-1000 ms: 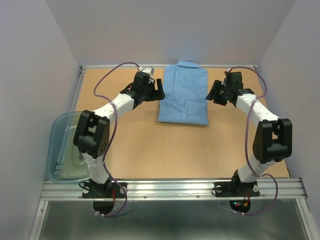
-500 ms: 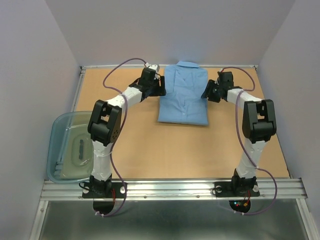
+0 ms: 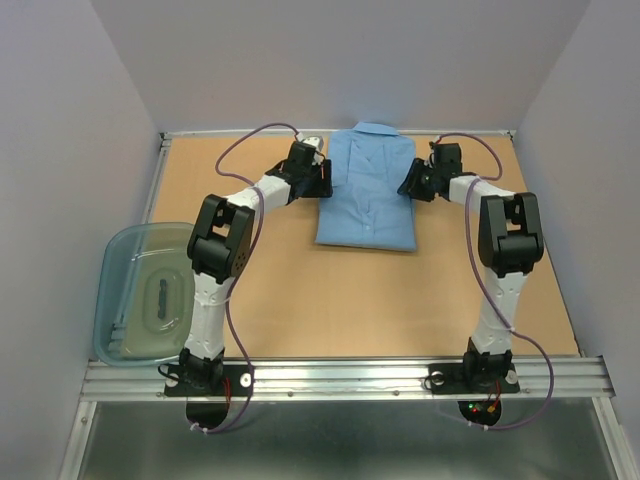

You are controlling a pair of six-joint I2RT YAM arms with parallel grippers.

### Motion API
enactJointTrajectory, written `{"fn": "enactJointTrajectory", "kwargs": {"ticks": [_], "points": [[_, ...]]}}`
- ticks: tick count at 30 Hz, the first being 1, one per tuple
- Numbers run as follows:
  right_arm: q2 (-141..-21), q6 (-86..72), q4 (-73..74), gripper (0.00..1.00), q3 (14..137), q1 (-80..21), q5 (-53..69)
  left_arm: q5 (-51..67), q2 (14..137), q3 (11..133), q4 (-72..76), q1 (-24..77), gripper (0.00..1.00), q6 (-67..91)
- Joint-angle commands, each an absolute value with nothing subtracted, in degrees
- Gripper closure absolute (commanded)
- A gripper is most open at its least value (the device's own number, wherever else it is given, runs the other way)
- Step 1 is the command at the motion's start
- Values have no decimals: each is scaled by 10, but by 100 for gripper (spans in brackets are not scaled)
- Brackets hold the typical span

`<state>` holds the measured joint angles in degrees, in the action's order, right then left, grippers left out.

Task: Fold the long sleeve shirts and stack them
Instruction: Fold the shirt

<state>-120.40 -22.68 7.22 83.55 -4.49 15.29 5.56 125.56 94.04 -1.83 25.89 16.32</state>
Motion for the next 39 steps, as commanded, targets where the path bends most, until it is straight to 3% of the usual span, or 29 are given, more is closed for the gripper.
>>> {"fn": "enactJointTrajectory", "kwargs": {"ticks": [1,6,7,10,20,26,33,39], "points": [[-1212,-223,42,58,877,-42,164,62,1248,970,-4,259,29,149],[-1201,-217,41,83,871,-41,163,60,1245,974,-4,259,29,142],[-1194,-216,41,93,868,-42,161,60,1245,976,-3,259,29,139],[-1168,-207,39,99,851,-41,146,60,1242,978,10,259,30,131],[-1132,-210,26,99,803,-42,104,81,1245,984,28,261,37,124],[-1148,-220,16,98,791,-41,97,81,1238,969,33,262,37,137],[-1167,-226,12,93,791,-41,77,81,1188,926,49,263,29,167],[-1180,-224,10,92,795,-41,78,103,1151,897,68,279,31,195]]}}
